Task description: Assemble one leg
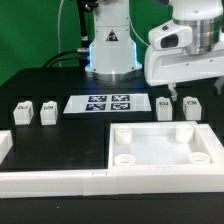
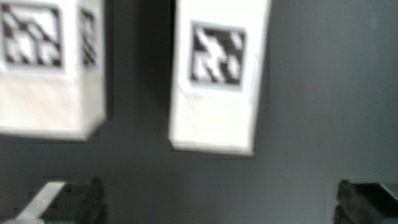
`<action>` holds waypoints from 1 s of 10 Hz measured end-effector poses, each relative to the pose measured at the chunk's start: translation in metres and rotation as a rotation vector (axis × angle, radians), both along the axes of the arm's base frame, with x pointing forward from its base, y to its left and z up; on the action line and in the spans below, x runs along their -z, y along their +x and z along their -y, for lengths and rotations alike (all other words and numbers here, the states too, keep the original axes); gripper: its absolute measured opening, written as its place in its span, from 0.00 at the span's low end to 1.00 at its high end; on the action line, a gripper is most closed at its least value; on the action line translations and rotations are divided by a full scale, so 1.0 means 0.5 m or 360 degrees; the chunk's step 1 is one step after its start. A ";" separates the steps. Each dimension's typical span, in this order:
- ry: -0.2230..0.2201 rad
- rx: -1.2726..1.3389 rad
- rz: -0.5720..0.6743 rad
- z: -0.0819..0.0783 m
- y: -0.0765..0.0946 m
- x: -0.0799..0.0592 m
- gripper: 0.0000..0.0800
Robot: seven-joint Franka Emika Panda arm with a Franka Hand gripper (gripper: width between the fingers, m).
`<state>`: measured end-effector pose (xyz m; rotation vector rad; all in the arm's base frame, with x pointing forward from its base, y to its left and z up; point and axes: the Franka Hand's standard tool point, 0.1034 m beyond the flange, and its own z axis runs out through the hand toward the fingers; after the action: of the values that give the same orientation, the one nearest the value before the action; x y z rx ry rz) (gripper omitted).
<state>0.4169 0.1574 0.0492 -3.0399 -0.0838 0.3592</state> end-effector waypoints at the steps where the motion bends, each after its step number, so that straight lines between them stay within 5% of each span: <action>1: -0.0015 -0.0006 -0.0161 -0.003 0.005 0.000 0.81; 6: -0.0048 -0.0048 -0.0935 -0.020 0.013 -0.008 0.81; 10: -0.0068 -0.0038 -0.1032 -0.030 -0.004 0.022 0.81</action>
Offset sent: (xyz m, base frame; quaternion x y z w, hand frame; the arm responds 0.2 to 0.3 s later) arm 0.0109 0.0131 0.0124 -0.0076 -0.3071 0.0746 0.9487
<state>0.4149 0.1722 0.0382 -2.7945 -0.0693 1.3243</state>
